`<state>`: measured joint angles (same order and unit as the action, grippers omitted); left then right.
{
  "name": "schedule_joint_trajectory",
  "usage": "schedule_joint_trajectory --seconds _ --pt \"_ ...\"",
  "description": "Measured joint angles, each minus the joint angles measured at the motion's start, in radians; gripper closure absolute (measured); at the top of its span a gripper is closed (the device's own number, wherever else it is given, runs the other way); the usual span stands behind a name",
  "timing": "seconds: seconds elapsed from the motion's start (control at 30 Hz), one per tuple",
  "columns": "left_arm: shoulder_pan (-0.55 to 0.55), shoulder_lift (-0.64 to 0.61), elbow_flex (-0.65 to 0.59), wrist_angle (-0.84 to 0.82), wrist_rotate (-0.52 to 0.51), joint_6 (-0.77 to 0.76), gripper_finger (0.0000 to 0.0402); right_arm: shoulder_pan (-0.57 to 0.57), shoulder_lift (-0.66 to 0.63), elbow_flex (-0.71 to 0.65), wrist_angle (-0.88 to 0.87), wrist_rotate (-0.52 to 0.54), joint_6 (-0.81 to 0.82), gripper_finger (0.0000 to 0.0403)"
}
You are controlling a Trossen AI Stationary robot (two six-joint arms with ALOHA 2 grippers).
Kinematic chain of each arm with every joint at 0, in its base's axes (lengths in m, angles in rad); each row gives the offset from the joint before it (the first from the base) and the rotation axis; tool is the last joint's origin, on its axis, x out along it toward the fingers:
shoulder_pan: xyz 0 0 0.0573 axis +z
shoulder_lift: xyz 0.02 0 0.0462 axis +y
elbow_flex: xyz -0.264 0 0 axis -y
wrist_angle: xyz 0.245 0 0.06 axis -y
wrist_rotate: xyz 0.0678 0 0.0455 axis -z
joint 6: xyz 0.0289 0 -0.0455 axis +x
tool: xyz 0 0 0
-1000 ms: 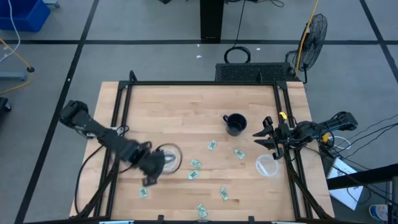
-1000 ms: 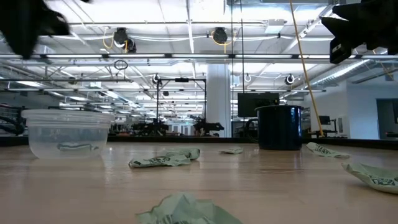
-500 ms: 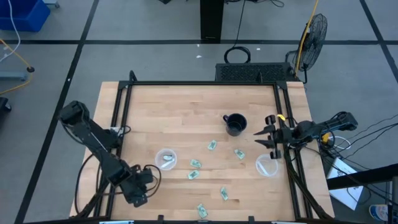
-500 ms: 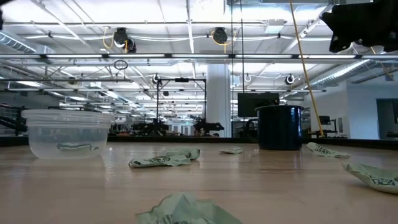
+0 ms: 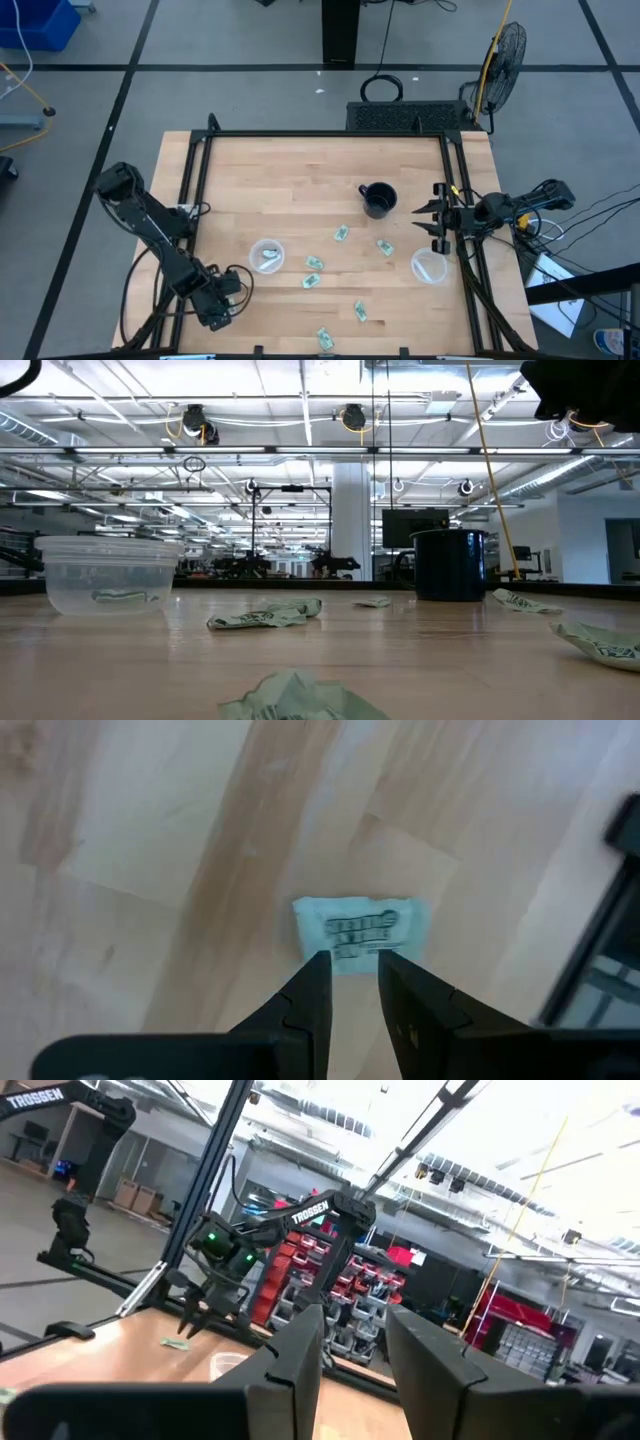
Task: Pick and place Stevia / Truvia into bins
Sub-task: Put the stevia packet into the left transparent plastic container
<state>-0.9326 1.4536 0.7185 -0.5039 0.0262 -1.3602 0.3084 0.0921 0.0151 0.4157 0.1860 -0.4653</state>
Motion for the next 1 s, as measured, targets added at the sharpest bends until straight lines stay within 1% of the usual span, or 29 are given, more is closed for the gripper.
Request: schedule_joint_trajectory --seconds 0.3,0.37,0.47,0.57,0.63,0.8,0.87,0.9,1.0 --pt "0.003 0.0 -0.033 0.009 -0.009 0.03 0.0238 0.0 0.0 0.0 0.0 0.0 0.006 0.0298" --pt "0.002 0.0 -0.043 0.013 -0.01 0.03 0.0231 0.0 0.0 0.0 -0.001 0.0 0.007 0.0298" --pt "0.002 -0.003 -0.074 0.054 -0.01 0.03 0.0234 0.0 0.0 0.0 -0.001 0.0 0.008 0.0298" --pt "0.002 -0.006 -0.105 0.092 -0.012 0.03 0.0253 0.0 0.0 0.0 -0.001 0.0 0.032 0.0298" --pt "0.002 -0.006 -0.113 0.093 -0.011 0.03 0.0274 0.0 0.0 0.0 -0.001 0.0 0.064 0.0298" --pt "0.002 -0.004 -0.106 0.069 -0.008 0.099 0.0352 0.0 0.0 0.0 -0.001 0.0 0.083 0.0298" --pt "0.006 -0.01 -0.092 0.083 -0.007 0.133 0.0386 0.0 0.0 0.0 -0.001 0.0 0.083 0.0298" --pt "0.012 -0.012 -0.086 0.096 -0.001 0.14 0.0392 0.0 0.0 0.0 -0.001 0.0 0.083 0.0298" --pt "0.044 -0.046 -0.056 0.094 -0.004 0.168 0.0389 0.0 0.001 0.0 -0.001 0.0 0.083 0.0298"
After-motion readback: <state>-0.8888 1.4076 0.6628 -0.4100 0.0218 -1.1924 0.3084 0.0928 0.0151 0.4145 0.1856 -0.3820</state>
